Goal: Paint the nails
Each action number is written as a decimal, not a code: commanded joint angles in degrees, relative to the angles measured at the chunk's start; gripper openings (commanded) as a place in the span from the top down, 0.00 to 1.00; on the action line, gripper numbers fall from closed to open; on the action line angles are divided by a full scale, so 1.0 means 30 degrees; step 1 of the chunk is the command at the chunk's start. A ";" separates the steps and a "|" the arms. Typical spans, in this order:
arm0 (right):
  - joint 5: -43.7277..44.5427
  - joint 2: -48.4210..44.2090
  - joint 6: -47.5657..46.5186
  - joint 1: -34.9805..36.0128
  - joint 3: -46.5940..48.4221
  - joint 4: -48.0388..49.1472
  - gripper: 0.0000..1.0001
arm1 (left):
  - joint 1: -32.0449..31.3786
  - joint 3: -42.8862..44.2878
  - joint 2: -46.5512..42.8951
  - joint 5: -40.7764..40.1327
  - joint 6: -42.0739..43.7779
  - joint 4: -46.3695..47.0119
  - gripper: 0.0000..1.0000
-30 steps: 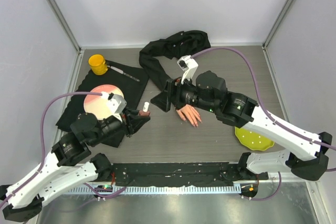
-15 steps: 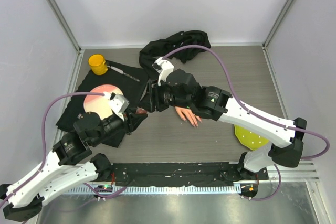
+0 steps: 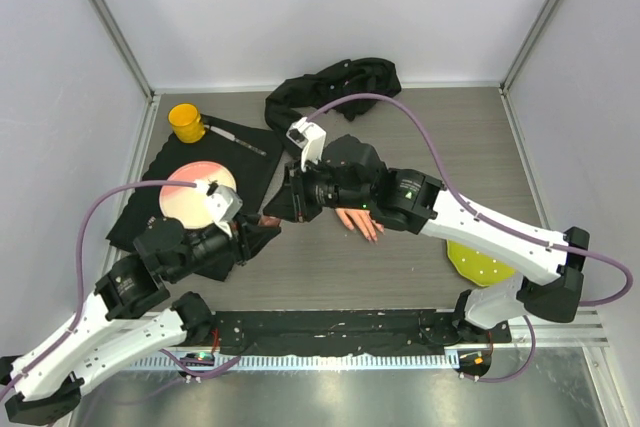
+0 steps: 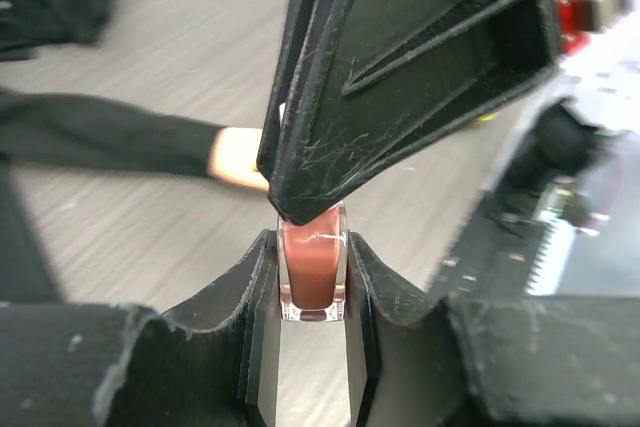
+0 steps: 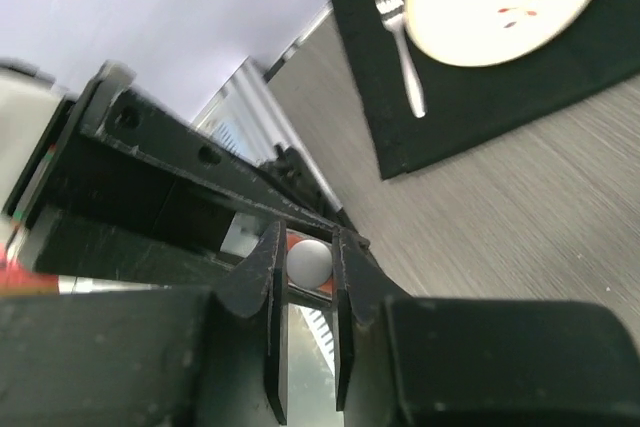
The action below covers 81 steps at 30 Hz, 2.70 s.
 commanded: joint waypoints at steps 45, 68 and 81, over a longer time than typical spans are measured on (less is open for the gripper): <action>0.1950 -0.0821 -0.0687 -0.0154 0.1862 -0.1236 0.39 | -0.0089 0.0728 0.0030 -0.0462 -0.0410 0.1432 1.00; -1.5904 -0.1346 -0.4848 -0.0271 -0.2991 0.6634 0.99 | -0.0089 0.1284 0.0791 1.0067 -0.3156 0.2455 1.00; -1.7653 -0.2400 -0.4700 -0.0418 -0.5138 0.9460 0.99 | -0.0089 0.1254 -0.1463 0.9738 -0.4076 0.2548 1.00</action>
